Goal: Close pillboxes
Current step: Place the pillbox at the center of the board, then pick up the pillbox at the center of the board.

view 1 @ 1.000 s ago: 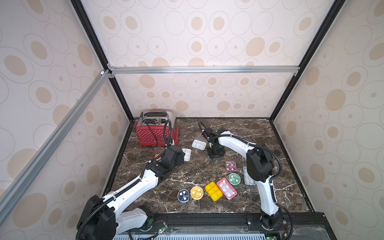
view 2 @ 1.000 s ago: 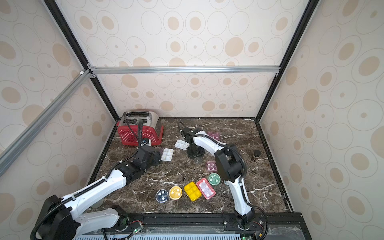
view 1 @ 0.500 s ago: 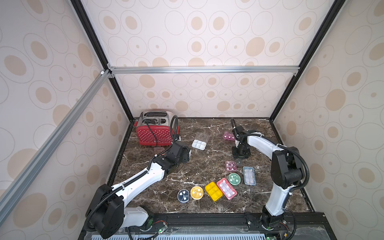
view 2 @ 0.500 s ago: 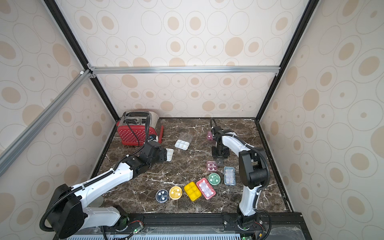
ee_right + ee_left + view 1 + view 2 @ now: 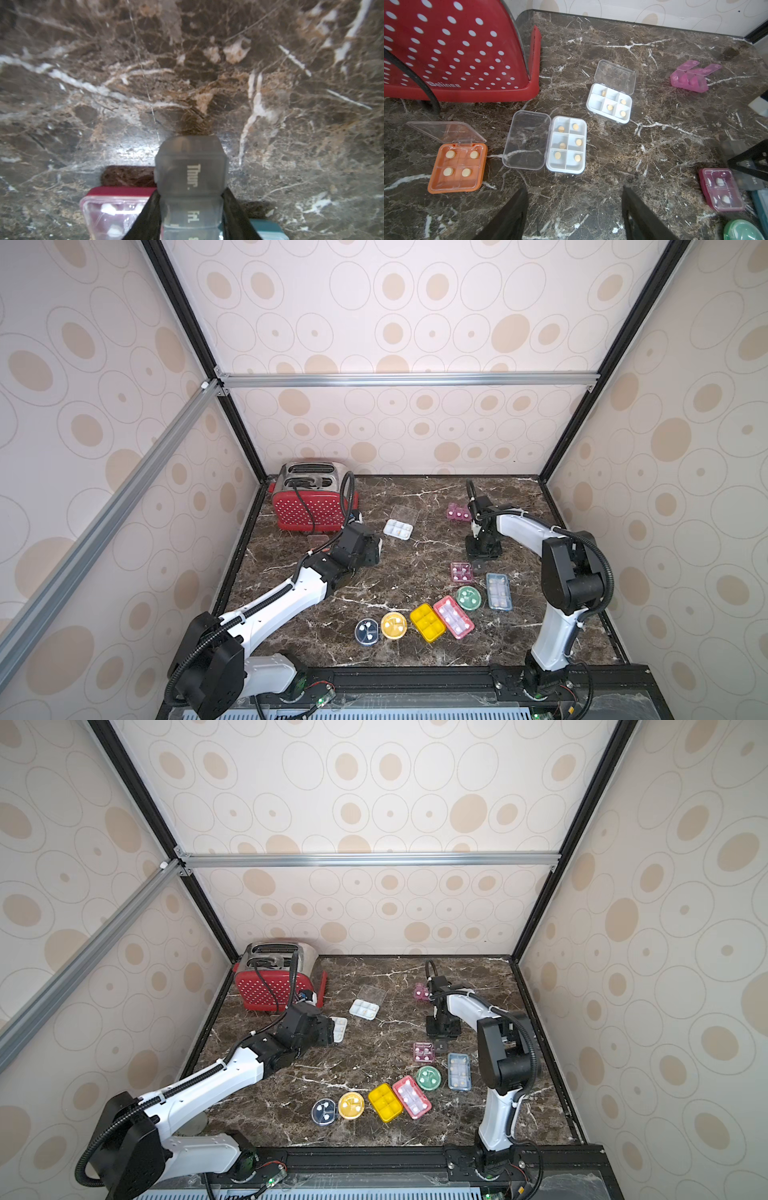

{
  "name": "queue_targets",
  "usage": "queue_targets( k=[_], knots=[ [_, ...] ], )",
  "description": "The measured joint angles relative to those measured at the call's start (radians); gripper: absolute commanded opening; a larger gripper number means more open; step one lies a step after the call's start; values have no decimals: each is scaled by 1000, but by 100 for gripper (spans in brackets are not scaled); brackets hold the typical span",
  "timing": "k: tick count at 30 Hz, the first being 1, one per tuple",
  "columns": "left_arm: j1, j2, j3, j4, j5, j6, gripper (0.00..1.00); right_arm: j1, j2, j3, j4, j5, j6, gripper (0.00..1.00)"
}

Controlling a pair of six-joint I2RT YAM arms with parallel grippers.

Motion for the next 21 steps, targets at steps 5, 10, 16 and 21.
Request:
queue_targets(
  k=[5, 10, 16, 21],
  knots=[
    [0, -7, -2, 0, 2, 0, 71, -8, 5, -5, 3, -1, -3, 47],
    [0, -9, -14, 2, 7, -2, 73, -9, 5, -3, 1, -5, -11, 69],
    [-2, -9, -23, 2, 12, -3, 73, -17, 5, 69, -24, -21, -14, 73],
    [-3, -9, -23, 2, 23, -5, 74, -69, 5, 154, 32, -46, 32, 62]
  ],
)
